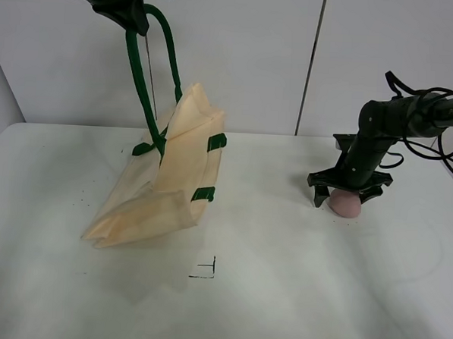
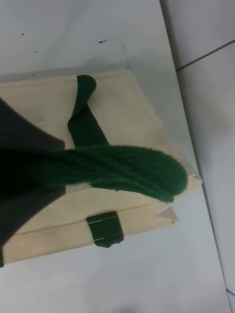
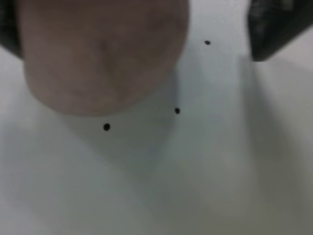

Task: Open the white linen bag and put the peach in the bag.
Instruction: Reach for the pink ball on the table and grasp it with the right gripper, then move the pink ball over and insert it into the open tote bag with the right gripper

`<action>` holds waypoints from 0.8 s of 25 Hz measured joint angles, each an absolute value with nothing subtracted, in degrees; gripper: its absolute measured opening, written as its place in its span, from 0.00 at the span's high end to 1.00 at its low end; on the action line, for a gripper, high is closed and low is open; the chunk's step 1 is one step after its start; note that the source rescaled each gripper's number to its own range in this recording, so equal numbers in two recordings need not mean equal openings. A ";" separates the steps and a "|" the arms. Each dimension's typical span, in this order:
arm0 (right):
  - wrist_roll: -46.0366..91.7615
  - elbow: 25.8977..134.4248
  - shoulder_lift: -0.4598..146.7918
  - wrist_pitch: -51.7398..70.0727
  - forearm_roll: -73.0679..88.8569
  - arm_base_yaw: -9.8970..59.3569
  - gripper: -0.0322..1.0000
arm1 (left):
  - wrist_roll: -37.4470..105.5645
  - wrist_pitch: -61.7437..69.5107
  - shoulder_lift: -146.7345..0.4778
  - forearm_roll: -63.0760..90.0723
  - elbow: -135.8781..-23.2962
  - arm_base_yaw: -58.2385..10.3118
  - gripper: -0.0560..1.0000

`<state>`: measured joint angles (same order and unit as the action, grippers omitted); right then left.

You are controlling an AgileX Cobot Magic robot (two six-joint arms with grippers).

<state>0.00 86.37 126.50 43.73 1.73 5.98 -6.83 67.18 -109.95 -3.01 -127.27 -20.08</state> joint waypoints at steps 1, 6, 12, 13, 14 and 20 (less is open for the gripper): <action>-0.51 86.37 126.50 43.73 1.32 5.98 0.38 | -6.83 67.18 -109.95 -3.01 -127.27 -20.08 0.95; -1.07 86.76 125.91 43.74 0.93 5.93 0.97 | -6.83 67.18 -109.95 -3.01 -127.27 -20.08 0.95; -1.07 91.04 122.25 48.26 1.66 5.99 0.97 | -6.83 67.18 -109.95 -3.01 -127.27 -20.08 0.95; -0.90 92.35 121.40 49.54 2.19 6.11 0.97 | -6.83 67.18 -109.93 -3.01 -127.27 -20.08 0.95; -0.38 94.15 120.24 51.16 3.11 6.11 0.97 | -6.83 67.18 -109.84 -3.01 -127.27 -20.08 0.95; 7.51 106.48 115.90 58.54 16.51 6.83 0.97 | -6.83 67.18 -108.78 -3.01 -127.27 -20.08 0.95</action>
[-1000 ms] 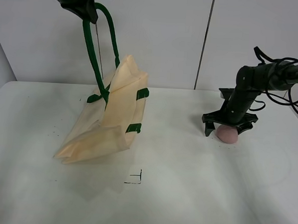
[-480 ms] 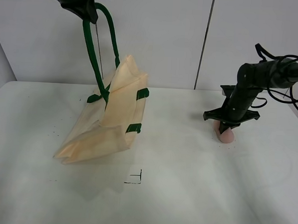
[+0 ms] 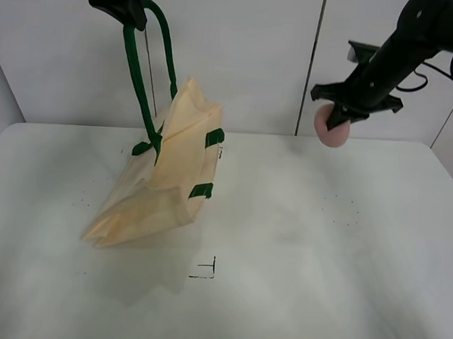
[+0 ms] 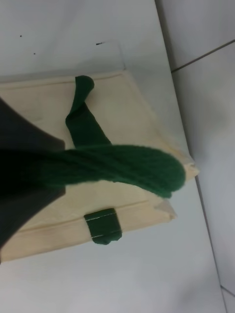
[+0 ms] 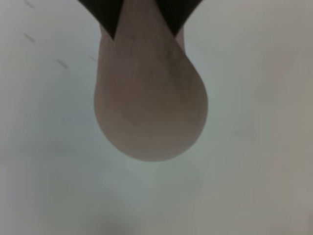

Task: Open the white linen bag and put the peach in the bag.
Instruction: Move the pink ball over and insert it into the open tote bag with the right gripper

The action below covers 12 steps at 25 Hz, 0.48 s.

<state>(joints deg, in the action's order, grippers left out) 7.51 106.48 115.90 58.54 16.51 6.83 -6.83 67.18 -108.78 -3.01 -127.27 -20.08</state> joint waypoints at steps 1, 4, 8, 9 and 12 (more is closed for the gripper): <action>8.46 108.49 115.70 59.42 18.63 7.51 0.97 | -6.83 67.18 -108.74 -3.01 -127.27 -20.08 0.95; 10.69 111.92 115.66 59.95 22.74 10.97 0.97 | -6.83 67.18 -108.67 -3.01 -127.27 -20.08 0.95; 11.50 112.43 116.06 57.16 24.32 17.48 0.97 | -6.83 67.18 -108.61 -3.21 -127.27 -20.08 0.95; 11.57 112.50 116.53 56.22 24.43 19.09 0.97 | -6.83 67.18 -108.61 -3.21 -127.27 -20.08 0.95; 12.24 112.50 119.13 53.75 24.70 23.12 0.97 | -6.83 67.18 -108.61 -3.26 -127.27 -20.08 0.95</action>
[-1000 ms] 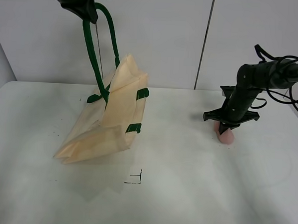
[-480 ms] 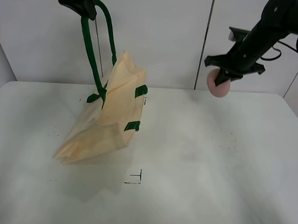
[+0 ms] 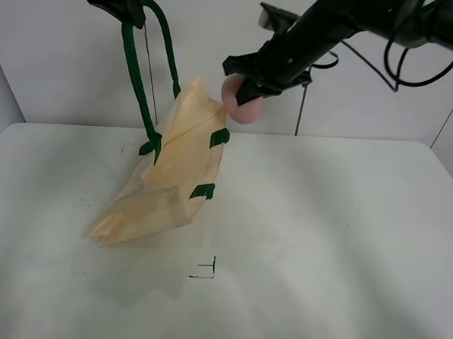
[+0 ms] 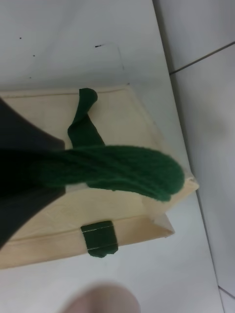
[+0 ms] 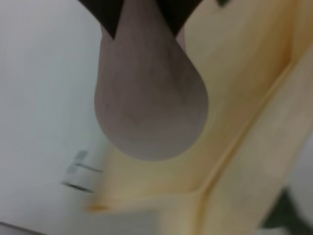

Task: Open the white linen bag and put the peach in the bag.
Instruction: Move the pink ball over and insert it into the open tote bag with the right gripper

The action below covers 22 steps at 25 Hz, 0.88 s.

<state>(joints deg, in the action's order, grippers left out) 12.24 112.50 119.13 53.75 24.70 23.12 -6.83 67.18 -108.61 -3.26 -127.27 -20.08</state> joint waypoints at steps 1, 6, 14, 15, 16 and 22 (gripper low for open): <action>12.28 112.50 120.39 52.89 24.84 24.10 0.97 | -6.83 67.18 -108.61 -3.26 -127.27 -20.08 0.95; 12.56 112.50 125.79 48.29 26.02 28.19 0.97 | -6.83 67.18 -108.61 -3.26 -127.27 -20.08 0.95; 16.10 112.50 130.49 43.07 32.63 30.41 0.97 | -6.83 67.18 -108.61 -3.26 -127.27 -20.08 0.95; 16.10 112.50 130.96 42.74 32.71 30.41 0.97 | -6.83 67.18 -108.61 -3.26 -127.27 -20.08 0.95; 16.10 112.50 131.34 42.60 32.78 30.41 0.96 | -6.83 67.18 -108.61 -3.21 -127.27 -20.08 0.95; 16.34 112.50 131.94 42.51 33.07 30.70 0.22 | -6.83 67.18 -108.61 -3.09 -127.27 -20.08 0.95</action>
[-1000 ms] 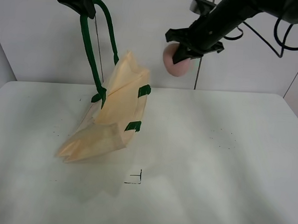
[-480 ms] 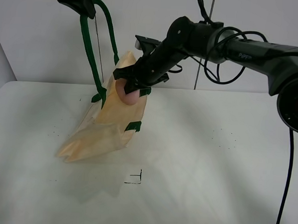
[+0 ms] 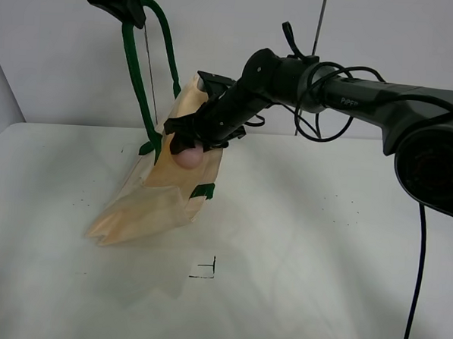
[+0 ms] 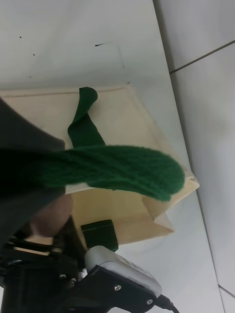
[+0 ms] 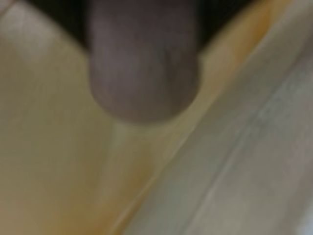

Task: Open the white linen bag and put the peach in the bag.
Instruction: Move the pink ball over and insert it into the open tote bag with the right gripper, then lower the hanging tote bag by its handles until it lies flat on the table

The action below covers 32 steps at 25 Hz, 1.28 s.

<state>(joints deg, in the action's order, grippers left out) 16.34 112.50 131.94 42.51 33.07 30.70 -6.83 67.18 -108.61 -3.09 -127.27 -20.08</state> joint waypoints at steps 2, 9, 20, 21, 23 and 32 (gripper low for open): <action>16.34 112.50 131.94 42.67 32.63 30.70 0.08 | -6.83 67.18 -108.61 -3.09 -127.27 -20.08 0.95; 9.84 115.95 129.92 55.60 19.04 30.20 0.00 | -6.83 67.18 -108.61 -2.99 -127.27 -20.08 0.95; -2.18 121.11 128.53 68.30 1.58 20.61 0.00 | -6.83 67.18 -108.58 -2.99 -127.27 -20.08 0.95; -2.18 121.17 128.53 68.37 1.58 19.02 0.00 | -6.83 67.18 -108.58 -2.99 -127.27 -20.08 0.95; -2.18 121.17 128.53 68.70 1.58 15.74 0.00 | -6.83 67.18 -108.58 -2.99 -127.27 -20.08 0.95; -1.76 121.17 128.53 69.38 1.13 2.14 0.00 | -6.83 67.18 -108.58 -2.99 -127.27 -20.08 0.95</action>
